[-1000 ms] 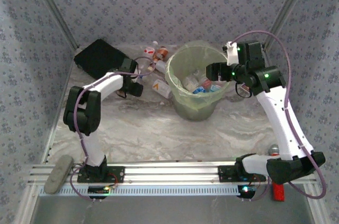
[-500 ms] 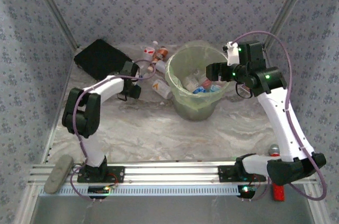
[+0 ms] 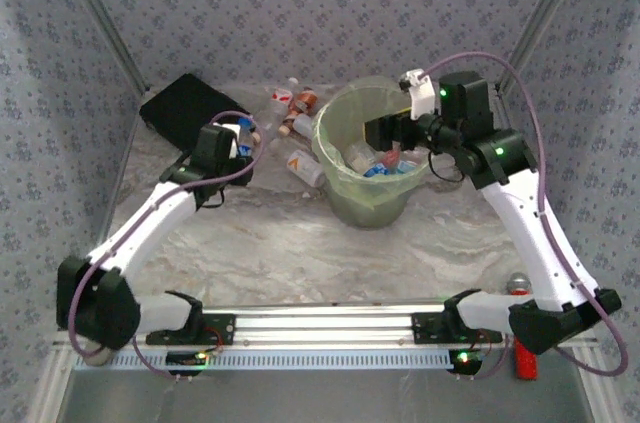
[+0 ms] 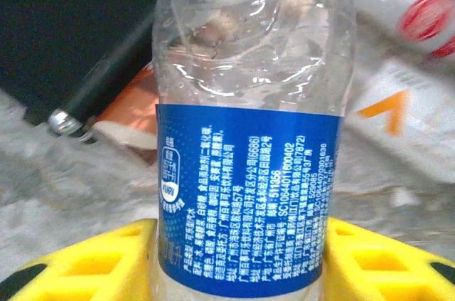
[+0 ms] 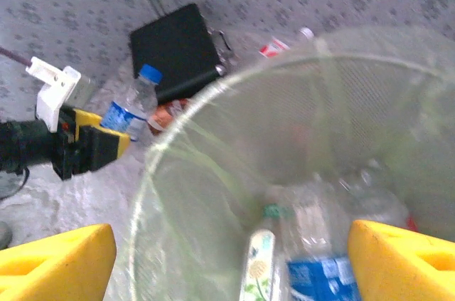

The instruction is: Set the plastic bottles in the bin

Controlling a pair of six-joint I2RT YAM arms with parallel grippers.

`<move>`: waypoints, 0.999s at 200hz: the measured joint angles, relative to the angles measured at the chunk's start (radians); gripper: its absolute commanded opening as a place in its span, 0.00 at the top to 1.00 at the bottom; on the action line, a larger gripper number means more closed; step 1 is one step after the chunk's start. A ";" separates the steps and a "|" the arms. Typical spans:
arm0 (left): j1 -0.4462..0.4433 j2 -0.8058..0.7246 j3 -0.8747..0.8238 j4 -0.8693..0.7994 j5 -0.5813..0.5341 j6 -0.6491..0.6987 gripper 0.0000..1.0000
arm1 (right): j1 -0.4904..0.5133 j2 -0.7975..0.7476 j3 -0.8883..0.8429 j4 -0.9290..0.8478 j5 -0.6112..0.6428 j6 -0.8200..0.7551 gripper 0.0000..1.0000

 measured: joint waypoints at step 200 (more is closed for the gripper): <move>-0.214 -0.170 -0.091 0.485 0.313 -0.143 0.52 | 0.196 0.468 0.260 0.216 -0.271 0.256 0.39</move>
